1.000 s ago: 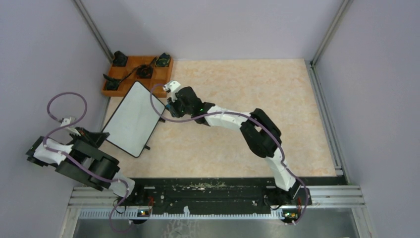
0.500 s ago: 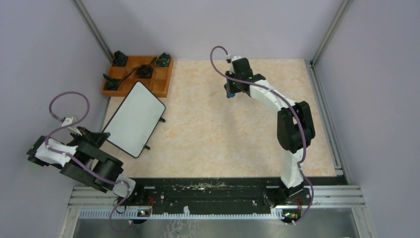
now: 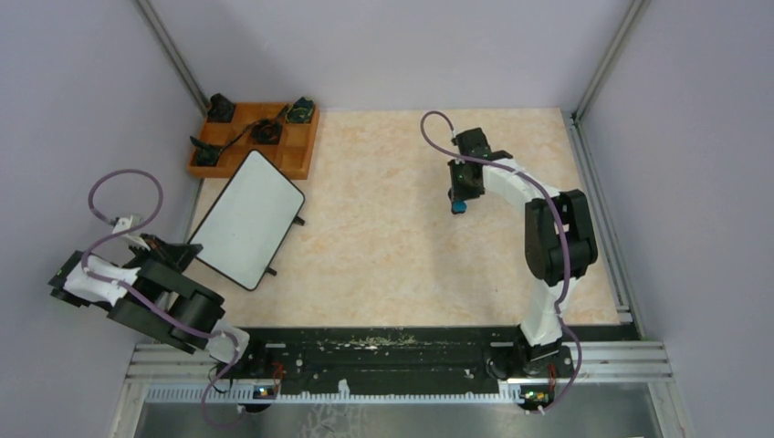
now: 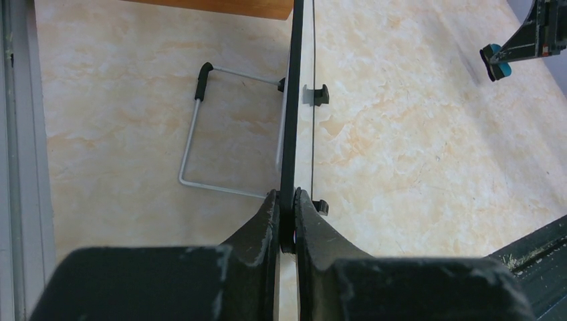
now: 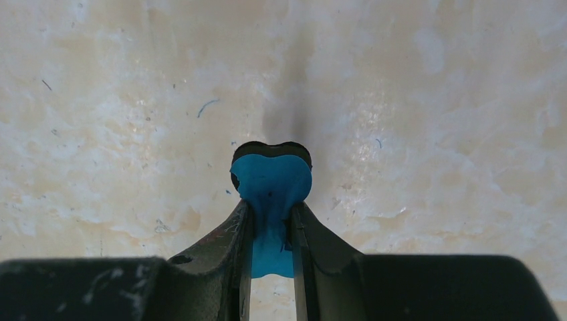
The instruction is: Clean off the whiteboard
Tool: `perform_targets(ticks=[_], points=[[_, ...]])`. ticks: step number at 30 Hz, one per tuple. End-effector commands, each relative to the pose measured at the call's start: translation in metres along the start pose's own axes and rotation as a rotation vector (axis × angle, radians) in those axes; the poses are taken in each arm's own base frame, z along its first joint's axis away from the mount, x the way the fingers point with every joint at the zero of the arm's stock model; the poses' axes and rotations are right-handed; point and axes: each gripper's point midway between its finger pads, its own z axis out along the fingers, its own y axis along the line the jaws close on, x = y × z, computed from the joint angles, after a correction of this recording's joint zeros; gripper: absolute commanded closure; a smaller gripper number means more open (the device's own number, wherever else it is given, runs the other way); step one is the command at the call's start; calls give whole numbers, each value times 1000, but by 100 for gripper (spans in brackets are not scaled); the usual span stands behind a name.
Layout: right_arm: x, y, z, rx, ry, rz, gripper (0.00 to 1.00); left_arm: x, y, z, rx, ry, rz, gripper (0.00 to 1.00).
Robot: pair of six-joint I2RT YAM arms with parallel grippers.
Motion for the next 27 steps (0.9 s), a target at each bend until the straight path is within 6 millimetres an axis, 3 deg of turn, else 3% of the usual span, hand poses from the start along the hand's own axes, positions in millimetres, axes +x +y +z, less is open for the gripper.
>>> perform_targets(ticks=[1,5,10,15,20,24,27], points=[[-4,5,-14,-14,-30,5,100,11,9,0,-2,43,67,89],[8,7,-6,-31,7,4,100,14,10,1,2,44,60,83],[14,11,-4,-60,9,5,85,17,9,2,6,48,59,78],[20,11,1,-63,30,2,81,18,8,1,4,50,61,78],[22,13,1,-70,34,1,66,17,8,1,2,53,62,74],[17,14,-3,-77,16,2,45,13,8,0,-2,46,59,70],[16,16,-4,-92,10,1,43,7,9,-1,-7,39,57,64]])
